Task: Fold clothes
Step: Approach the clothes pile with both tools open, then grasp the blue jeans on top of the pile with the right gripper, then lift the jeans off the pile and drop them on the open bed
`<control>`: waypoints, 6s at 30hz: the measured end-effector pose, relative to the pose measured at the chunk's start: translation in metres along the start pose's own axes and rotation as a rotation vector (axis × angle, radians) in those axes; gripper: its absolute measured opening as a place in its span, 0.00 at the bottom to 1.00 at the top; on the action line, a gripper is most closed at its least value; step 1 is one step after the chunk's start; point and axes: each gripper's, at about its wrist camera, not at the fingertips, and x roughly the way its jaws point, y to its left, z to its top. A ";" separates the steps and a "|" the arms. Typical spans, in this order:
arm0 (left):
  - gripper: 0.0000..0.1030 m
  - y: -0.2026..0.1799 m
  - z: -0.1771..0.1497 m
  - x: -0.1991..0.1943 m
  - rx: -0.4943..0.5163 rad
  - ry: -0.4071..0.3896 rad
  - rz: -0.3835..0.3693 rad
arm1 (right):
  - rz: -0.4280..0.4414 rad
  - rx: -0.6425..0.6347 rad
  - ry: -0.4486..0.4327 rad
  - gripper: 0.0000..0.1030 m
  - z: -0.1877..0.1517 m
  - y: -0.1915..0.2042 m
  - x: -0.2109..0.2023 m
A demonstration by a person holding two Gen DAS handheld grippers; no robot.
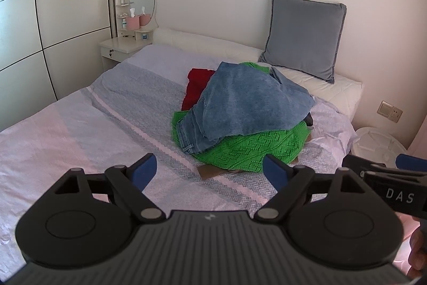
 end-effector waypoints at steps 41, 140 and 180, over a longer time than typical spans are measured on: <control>0.84 0.004 -0.005 0.037 -0.034 0.048 0.017 | -0.005 -0.084 -0.065 0.99 0.006 -0.005 0.033; 0.83 0.193 -0.102 -0.053 -0.663 0.033 0.565 | 0.376 -0.816 -0.860 0.02 0.170 0.195 0.048; 0.81 0.086 -0.236 -0.116 -0.644 0.390 0.630 | 0.870 -1.146 0.224 0.64 -0.146 0.141 0.010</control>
